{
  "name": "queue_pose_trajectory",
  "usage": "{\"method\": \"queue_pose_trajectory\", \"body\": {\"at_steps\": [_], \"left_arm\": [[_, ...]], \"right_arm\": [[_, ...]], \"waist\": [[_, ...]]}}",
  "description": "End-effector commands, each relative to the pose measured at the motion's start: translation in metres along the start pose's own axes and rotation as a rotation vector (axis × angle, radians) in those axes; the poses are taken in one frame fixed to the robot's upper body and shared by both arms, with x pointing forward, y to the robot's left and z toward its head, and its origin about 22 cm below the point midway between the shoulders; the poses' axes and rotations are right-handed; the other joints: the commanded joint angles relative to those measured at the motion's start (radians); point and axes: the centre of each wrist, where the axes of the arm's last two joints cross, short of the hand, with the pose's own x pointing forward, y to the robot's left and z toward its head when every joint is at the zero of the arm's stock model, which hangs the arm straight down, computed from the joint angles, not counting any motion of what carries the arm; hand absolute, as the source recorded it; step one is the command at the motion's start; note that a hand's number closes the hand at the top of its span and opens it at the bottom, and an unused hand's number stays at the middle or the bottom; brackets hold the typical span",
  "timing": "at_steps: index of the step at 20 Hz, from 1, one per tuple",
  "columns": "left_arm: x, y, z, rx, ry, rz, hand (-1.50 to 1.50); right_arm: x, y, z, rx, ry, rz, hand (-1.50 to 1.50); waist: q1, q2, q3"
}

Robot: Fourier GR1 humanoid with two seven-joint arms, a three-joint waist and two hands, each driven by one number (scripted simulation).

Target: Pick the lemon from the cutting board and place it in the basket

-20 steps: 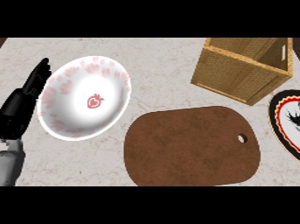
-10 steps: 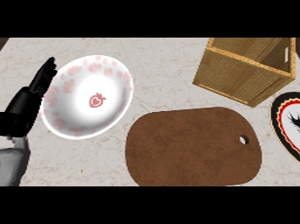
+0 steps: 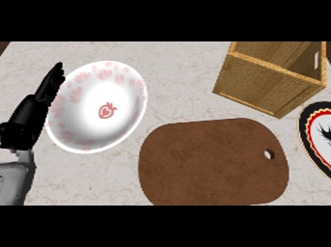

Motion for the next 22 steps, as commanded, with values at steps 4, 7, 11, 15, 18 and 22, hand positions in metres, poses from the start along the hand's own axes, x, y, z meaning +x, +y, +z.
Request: {"method": "queue_pose_trajectory", "body": {"at_steps": [4,7,11,15,18,22], "left_arm": [[-0.007,-0.014,0.0,-0.01,0.001,0.002,0.0],[-0.001,0.011,0.016,0.001,0.009,-0.001,0.0],[-0.002,0.017,0.006,-0.014,-0.01,-0.003,0.0],[0.004,-0.002,-0.007,0.027,0.008,0.002,0.0],[-0.01,0.009,0.013,-0.006,0.02,0.0,0.0],[0.002,0.003,0.003,0.011,-0.006,0.006,0.0]], "right_arm": [[0.05,0.024,-0.029,0.135,0.075,0.036,1.5],[0.046,0.05,-0.032,0.197,0.113,0.071,1.5],[0.015,0.063,-0.036,0.238,0.185,0.071,1.5],[0.032,0.079,-0.036,0.272,0.223,0.309,1.5],[0.032,0.088,-0.036,0.272,0.235,0.415,1.5],[0.02,0.085,-0.037,0.349,0.219,0.51,1.5]], "waist": [[0.007,0.005,0.0],[0.005,-0.001,0.001],[0.002,0.005,0.001],[-0.013,0.002,0.001],[-0.004,0.0,0.001],[0.0,0.004,0.001]]}}
